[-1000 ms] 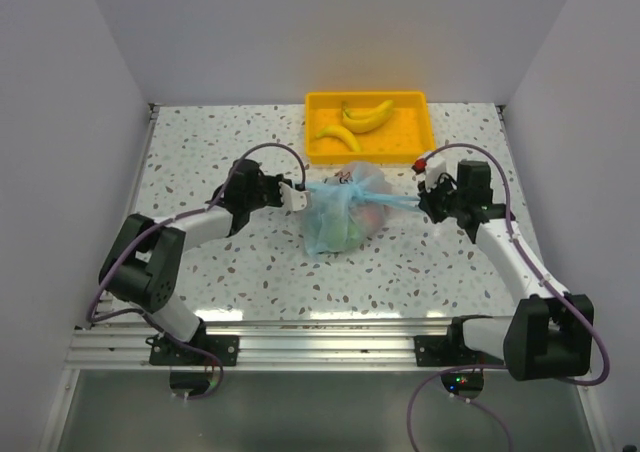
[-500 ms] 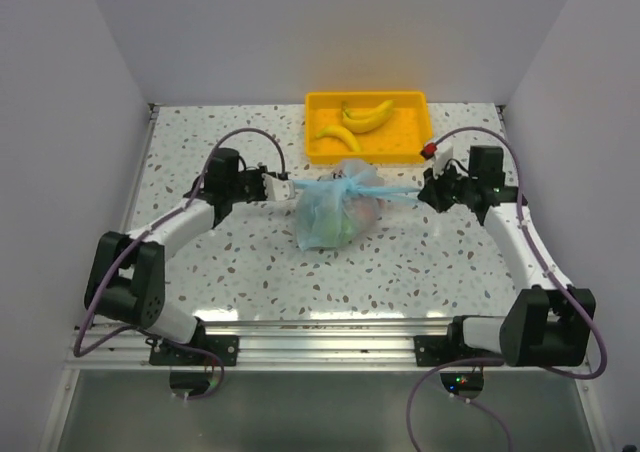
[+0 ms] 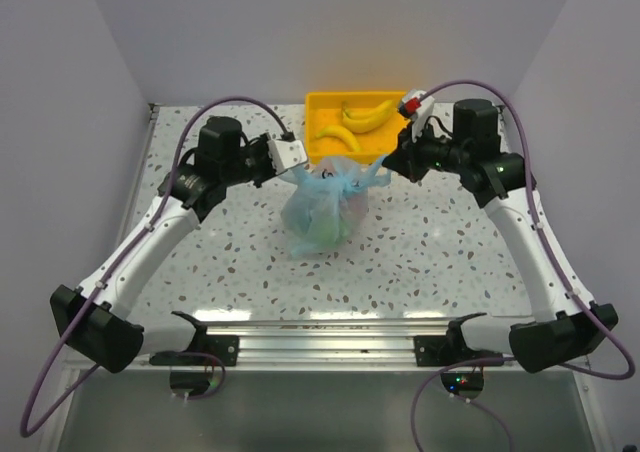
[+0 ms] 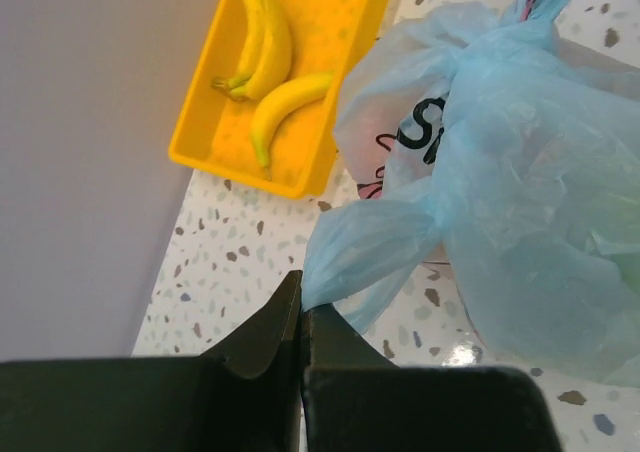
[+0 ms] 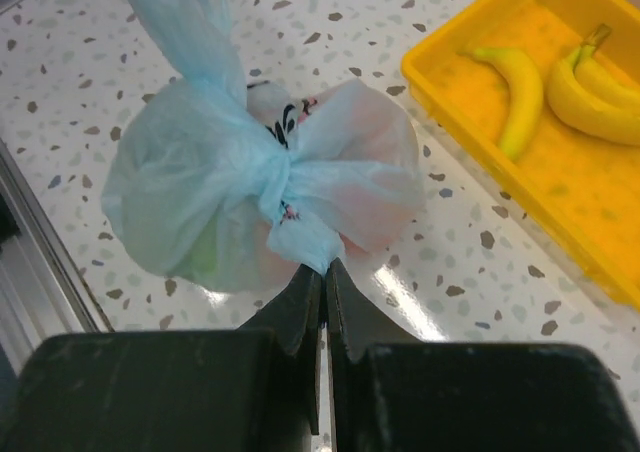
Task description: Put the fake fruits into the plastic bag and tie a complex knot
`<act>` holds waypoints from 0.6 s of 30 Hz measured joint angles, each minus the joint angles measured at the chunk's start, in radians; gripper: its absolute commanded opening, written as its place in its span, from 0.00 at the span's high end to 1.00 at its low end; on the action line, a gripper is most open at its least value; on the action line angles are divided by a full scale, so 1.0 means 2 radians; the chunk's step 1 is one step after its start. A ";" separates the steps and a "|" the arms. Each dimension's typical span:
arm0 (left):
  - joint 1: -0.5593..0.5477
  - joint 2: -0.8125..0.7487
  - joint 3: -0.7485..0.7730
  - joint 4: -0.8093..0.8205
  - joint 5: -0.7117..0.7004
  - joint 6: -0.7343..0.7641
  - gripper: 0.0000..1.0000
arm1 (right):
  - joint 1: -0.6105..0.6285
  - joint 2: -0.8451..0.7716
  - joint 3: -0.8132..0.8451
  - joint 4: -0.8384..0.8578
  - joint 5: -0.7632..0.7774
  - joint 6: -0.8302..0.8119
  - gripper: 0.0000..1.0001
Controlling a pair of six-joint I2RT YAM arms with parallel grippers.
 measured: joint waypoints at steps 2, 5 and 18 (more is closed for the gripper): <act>-0.018 0.001 0.004 -0.009 -0.001 -0.017 1.00 | 0.011 0.010 0.015 0.003 -0.001 0.013 1.00; -0.027 0.011 0.019 -0.023 0.028 -0.064 1.00 | 0.023 0.030 0.026 0.018 -0.012 0.045 1.00; -0.040 0.080 0.041 0.087 0.155 -0.316 1.00 | 0.103 0.069 -0.026 0.185 -0.093 0.249 1.00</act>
